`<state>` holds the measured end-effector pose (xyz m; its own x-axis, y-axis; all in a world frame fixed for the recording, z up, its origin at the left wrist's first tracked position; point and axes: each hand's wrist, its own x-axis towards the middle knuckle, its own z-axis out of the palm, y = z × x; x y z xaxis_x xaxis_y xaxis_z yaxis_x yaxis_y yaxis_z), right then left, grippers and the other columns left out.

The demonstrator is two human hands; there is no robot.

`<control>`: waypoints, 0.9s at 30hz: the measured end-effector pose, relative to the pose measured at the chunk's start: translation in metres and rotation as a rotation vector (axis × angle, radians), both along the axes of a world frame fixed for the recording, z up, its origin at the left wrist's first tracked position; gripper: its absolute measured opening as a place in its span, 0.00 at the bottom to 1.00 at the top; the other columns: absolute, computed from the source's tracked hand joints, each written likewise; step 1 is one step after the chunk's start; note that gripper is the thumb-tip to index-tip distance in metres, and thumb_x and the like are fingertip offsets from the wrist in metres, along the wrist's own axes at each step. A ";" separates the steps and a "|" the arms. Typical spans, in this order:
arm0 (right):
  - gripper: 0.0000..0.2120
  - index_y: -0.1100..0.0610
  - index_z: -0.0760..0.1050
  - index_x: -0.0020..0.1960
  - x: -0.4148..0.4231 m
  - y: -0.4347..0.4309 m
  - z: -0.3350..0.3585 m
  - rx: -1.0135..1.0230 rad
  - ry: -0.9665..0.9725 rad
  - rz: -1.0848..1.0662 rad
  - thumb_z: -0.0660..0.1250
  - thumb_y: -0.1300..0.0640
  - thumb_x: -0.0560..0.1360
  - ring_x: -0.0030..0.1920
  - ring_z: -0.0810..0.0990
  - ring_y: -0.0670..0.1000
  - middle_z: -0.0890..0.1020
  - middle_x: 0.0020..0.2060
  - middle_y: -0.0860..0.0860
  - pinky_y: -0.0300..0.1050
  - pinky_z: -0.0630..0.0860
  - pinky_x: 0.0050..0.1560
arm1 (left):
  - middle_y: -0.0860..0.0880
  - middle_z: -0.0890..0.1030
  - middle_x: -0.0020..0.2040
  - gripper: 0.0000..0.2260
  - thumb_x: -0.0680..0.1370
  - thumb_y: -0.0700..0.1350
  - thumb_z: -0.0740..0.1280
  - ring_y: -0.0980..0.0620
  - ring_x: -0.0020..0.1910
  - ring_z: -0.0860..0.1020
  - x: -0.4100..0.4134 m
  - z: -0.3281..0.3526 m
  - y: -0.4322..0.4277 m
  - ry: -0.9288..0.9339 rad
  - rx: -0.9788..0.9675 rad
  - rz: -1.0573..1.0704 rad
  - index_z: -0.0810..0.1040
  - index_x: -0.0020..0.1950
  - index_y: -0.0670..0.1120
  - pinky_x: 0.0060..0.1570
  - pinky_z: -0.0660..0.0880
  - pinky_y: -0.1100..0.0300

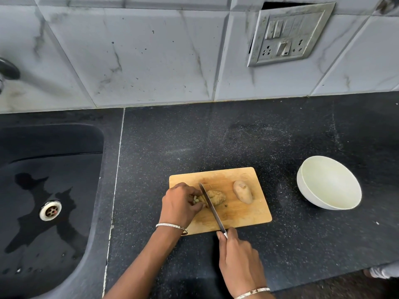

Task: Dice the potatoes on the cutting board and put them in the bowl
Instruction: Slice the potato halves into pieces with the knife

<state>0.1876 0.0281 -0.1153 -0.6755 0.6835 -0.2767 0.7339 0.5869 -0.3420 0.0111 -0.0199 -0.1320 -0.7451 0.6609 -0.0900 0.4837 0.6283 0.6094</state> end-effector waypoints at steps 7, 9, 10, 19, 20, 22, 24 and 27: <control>0.18 0.49 0.65 0.55 0.002 -0.001 0.000 -0.023 0.059 0.007 0.43 0.40 0.81 0.45 0.83 0.53 0.81 0.42 0.48 0.46 0.71 0.36 | 0.57 0.78 0.41 0.13 0.66 0.53 0.78 0.57 0.40 0.78 0.002 -0.004 -0.010 -0.015 0.055 0.048 0.84 0.49 0.58 0.43 0.79 0.55; 0.17 0.48 0.64 0.53 0.002 -0.002 0.001 -0.031 0.068 0.014 0.43 0.39 0.81 0.44 0.82 0.53 0.81 0.41 0.48 0.46 0.72 0.37 | 0.57 0.78 0.41 0.13 0.66 0.53 0.77 0.57 0.40 0.78 0.003 -0.006 -0.012 -0.008 0.046 0.048 0.83 0.49 0.59 0.43 0.79 0.55; 0.17 0.48 0.64 0.53 0.002 -0.002 0.002 -0.036 0.066 0.017 0.43 0.39 0.81 0.44 0.82 0.52 0.80 0.41 0.47 0.45 0.73 0.37 | 0.57 0.78 0.42 0.13 0.66 0.53 0.77 0.57 0.41 0.78 0.002 -0.007 -0.012 -0.001 0.044 0.048 0.83 0.49 0.58 0.43 0.79 0.55; 0.14 0.48 0.62 0.49 0.002 -0.004 -0.005 -0.118 0.035 0.002 0.44 0.40 0.81 0.46 0.82 0.54 0.79 0.42 0.48 0.45 0.68 0.36 | 0.57 0.77 0.43 0.13 0.68 0.53 0.75 0.58 0.41 0.76 0.005 -0.001 -0.009 0.015 -0.033 0.070 0.83 0.52 0.58 0.43 0.75 0.61; 0.14 0.48 0.63 0.49 0.002 -0.004 -0.006 -0.125 0.036 0.007 0.45 0.41 0.81 0.46 0.81 0.55 0.80 0.42 0.49 0.46 0.68 0.37 | 0.57 0.76 0.42 0.13 0.68 0.52 0.75 0.59 0.39 0.74 0.005 0.000 -0.009 0.010 -0.039 0.080 0.83 0.52 0.58 0.41 0.72 0.63; 0.14 0.49 0.64 0.49 0.002 -0.004 -0.008 -0.140 0.040 0.018 0.45 0.41 0.82 0.46 0.81 0.54 0.80 0.42 0.48 0.46 0.68 0.37 | 0.58 0.75 0.41 0.13 0.69 0.51 0.75 0.61 0.37 0.71 0.006 0.001 -0.009 0.015 -0.041 0.095 0.83 0.52 0.57 0.39 0.68 0.64; 0.14 0.48 0.63 0.48 0.003 -0.004 -0.010 -0.145 0.041 0.015 0.45 0.41 0.82 0.46 0.81 0.54 0.79 0.42 0.48 0.45 0.68 0.36 | 0.58 0.75 0.42 0.13 0.69 0.51 0.75 0.62 0.36 0.69 0.007 0.001 -0.010 0.010 -0.038 0.105 0.83 0.52 0.57 0.38 0.65 0.66; 0.15 0.49 0.63 0.48 0.006 -0.004 -0.015 -0.120 0.047 -0.004 0.45 0.41 0.81 0.45 0.82 0.54 0.79 0.40 0.48 0.45 0.67 0.36 | 0.57 0.76 0.42 0.13 0.69 0.51 0.75 0.61 0.37 0.70 0.009 0.001 -0.010 -0.004 -0.031 0.118 0.83 0.52 0.58 0.38 0.67 0.64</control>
